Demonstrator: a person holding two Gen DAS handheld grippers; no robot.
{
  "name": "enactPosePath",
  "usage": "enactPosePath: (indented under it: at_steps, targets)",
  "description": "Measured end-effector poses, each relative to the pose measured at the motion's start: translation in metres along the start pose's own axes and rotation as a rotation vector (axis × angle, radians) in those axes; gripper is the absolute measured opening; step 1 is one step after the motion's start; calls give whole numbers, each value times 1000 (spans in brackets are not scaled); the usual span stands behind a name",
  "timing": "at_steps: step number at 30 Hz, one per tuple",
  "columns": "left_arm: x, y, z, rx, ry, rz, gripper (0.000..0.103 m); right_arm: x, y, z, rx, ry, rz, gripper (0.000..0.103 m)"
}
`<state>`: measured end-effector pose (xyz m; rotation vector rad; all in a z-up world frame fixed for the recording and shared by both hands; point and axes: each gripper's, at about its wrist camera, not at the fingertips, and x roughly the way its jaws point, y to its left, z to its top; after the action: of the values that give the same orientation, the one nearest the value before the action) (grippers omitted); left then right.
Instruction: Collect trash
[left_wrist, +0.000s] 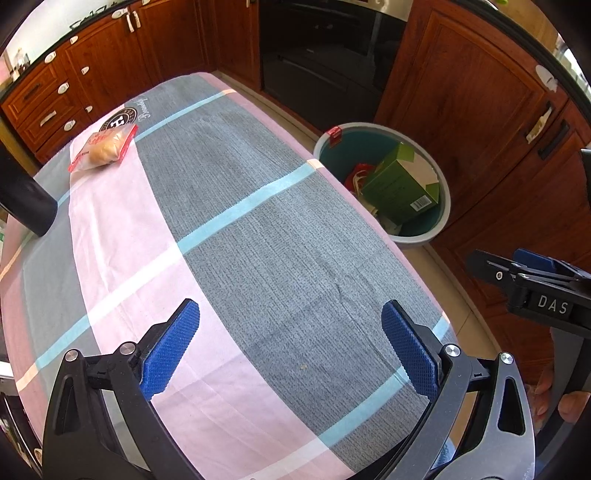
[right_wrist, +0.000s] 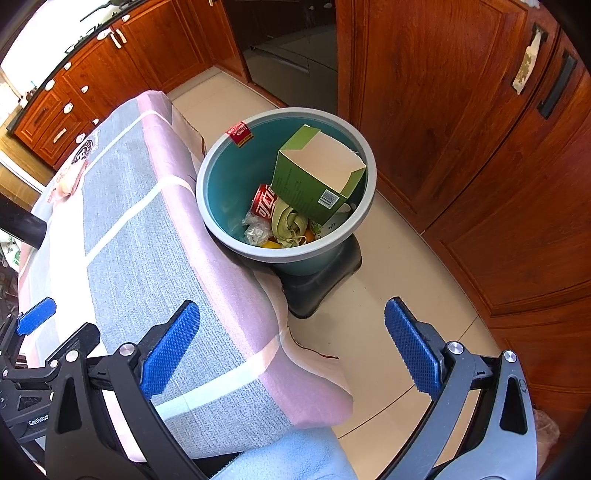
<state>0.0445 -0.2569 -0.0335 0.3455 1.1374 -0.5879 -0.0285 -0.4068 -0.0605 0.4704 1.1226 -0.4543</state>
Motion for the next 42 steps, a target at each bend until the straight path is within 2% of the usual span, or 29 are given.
enactPosePath:
  at_steps: [42]
  targets:
    - [-4, 2, -4, -12, -2, 13, 99, 4, 4, -3, -6, 6, -1, 96]
